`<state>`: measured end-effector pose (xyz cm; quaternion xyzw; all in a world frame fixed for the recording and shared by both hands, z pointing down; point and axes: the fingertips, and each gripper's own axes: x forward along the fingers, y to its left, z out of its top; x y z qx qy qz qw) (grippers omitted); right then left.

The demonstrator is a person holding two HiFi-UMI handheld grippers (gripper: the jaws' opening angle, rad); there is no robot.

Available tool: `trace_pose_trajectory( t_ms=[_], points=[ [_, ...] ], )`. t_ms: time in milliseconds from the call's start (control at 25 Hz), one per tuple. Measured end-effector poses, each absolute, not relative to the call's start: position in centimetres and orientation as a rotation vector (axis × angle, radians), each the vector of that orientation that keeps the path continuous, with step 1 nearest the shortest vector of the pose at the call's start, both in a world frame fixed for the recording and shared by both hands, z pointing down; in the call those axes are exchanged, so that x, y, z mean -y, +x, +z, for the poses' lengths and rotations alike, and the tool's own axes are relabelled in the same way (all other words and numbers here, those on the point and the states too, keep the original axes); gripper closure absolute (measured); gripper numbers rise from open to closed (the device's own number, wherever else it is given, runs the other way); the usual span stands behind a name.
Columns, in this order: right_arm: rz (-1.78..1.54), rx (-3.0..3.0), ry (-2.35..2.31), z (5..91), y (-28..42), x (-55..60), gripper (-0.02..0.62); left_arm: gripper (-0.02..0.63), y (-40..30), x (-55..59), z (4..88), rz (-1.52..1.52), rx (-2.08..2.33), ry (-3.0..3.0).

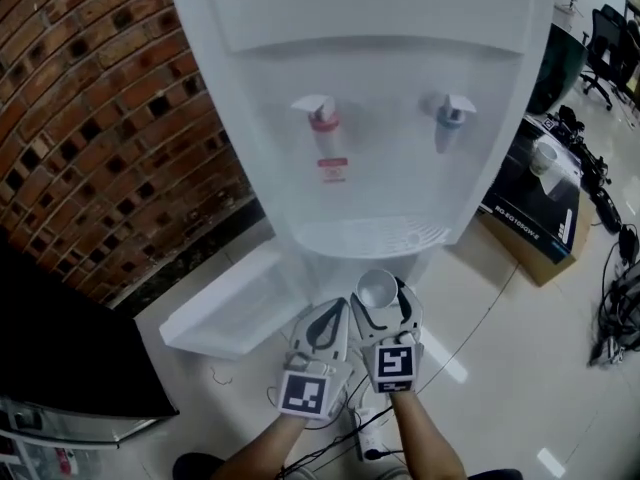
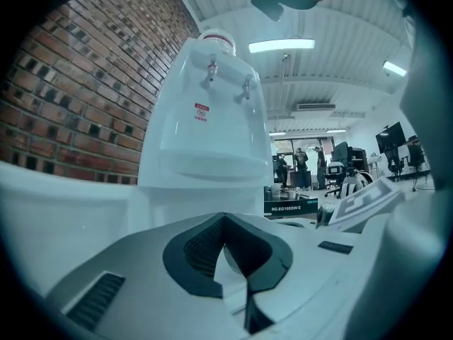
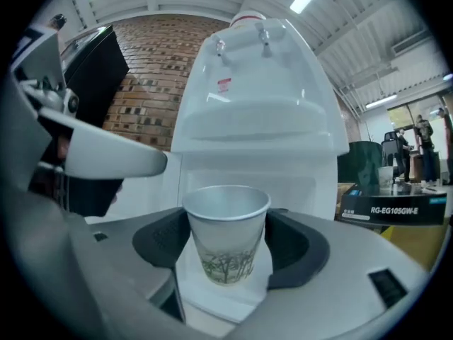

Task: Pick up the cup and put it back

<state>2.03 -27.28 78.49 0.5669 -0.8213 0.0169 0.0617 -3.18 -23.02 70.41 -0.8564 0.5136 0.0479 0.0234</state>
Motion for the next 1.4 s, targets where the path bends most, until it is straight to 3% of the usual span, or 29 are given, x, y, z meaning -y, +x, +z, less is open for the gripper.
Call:
trace_pose_trajectory(
  t_ms=[600, 1400],
  points=[
    [0.1, 2.468, 1.642, 93.2, -0.3, 37.0, 0.256, 0.614, -3.5, 24.9, 78.1, -0.013, -1.575, -2.676],
    [0.155, 2.445, 1.713, 93.8, 1.9, 38.2, 0.227, 0.614, -3.0, 25.4, 79.2, -0.028, -1.589, -2.699]
  ],
)
